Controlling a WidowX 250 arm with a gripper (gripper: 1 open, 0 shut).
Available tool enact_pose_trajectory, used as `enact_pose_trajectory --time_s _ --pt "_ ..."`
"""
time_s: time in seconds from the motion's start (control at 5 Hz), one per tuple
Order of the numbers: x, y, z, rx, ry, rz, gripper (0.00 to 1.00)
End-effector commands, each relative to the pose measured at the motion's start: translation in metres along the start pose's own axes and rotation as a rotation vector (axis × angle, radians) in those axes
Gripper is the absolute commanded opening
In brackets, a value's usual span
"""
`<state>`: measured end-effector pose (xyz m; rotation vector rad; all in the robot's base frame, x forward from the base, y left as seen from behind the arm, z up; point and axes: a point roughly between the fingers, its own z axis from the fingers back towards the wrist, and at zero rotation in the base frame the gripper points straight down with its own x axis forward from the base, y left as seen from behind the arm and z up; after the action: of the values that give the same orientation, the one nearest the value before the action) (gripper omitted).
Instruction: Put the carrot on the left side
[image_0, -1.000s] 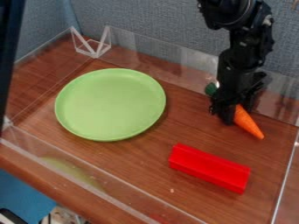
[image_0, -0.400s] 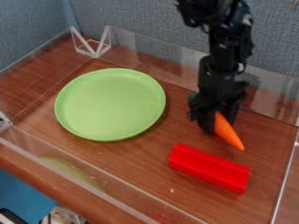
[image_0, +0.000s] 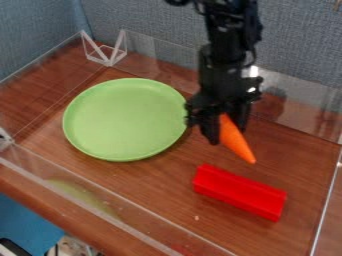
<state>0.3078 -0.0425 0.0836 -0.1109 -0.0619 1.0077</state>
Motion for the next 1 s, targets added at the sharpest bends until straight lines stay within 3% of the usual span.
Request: enact_pose_trajectory --time_s 0.0,0.4,0.6,0.8 --pt "0.000 0.029 0.012 -0.020 -0.049 0.013 0.00" --pt "-0.009 0.070 -0.008 0.017 -0.080 -0.059 0.00" --pt "-0.007 0.080 -0.024 0.023 -0.096 -0.152 0.00" --pt "0.004 0.084 -0.035 0.029 -0.105 -0.121 0.00"
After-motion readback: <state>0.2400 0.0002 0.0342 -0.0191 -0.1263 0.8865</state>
